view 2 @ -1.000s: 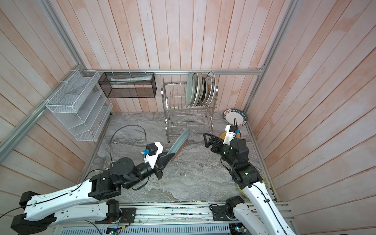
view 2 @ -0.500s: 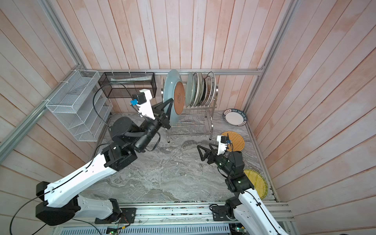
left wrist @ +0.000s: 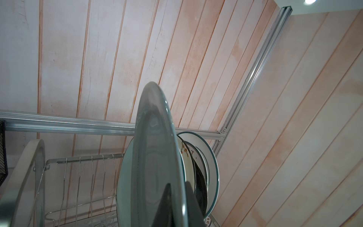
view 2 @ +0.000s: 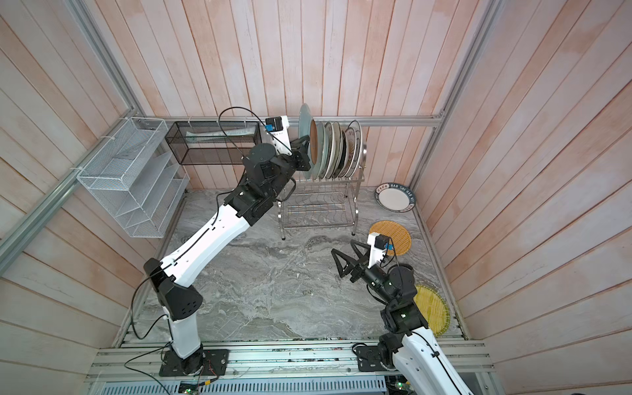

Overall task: Load plates into a dish rack
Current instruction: Place the plate on the dish rack.

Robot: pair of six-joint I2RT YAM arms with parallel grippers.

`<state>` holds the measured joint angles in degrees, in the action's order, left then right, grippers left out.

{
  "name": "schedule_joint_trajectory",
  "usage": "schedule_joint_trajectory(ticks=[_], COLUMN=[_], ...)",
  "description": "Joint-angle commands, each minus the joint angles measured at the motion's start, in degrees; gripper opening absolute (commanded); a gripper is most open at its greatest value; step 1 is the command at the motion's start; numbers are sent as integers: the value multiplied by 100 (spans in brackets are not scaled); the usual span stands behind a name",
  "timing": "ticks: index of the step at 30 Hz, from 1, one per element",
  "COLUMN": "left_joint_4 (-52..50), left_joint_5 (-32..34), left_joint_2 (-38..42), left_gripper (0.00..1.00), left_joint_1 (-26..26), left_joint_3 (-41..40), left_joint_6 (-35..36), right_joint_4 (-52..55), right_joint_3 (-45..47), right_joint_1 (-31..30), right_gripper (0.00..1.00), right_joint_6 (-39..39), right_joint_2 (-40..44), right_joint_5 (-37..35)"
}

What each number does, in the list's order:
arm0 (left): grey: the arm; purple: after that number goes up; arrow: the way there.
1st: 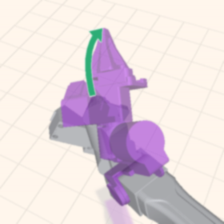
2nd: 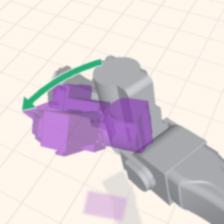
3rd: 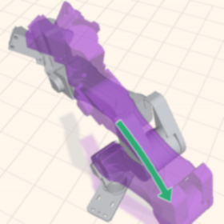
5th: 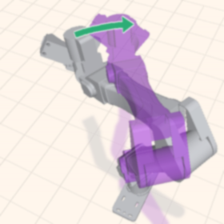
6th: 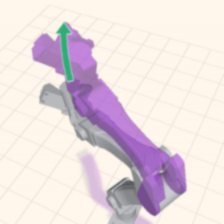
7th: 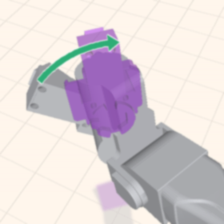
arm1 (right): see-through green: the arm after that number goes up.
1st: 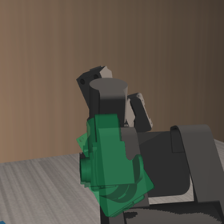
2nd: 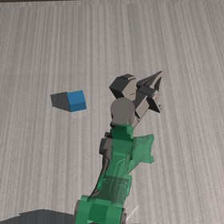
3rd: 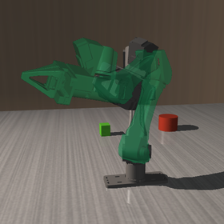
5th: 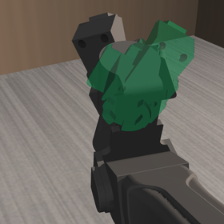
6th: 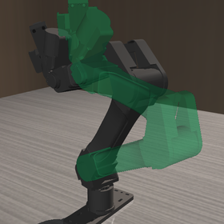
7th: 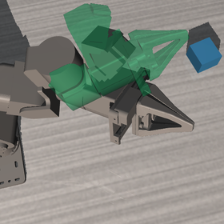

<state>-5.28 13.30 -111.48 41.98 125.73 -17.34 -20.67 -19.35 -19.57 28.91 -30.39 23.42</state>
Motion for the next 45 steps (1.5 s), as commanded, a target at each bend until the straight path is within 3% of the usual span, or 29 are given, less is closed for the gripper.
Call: schedule_joint_trajectory(ticks=[1,17,36,45], left_joint_4=[402,686,630,461], left_joint_5=[-35,305,418,796], left_joint_2=[-116,-333,-705,-907], left_gripper=[0,0,0,0], left_joint_1=[-40,-115,-120,-122], left_joint_3=[768,839,1093,1207], left_joint_6=[174,679,532,539], right_joint_4=[-11,30,186,203], right_joint_3=[-25,34,11,46], right_joint_1=[-11,-11,-4,-6], right_gripper=[98,98,98,98], right_joint_6=[-17,89,81,80], right_joint_2=[155,130,154,150], right_joint_5=[157,296,269,248])
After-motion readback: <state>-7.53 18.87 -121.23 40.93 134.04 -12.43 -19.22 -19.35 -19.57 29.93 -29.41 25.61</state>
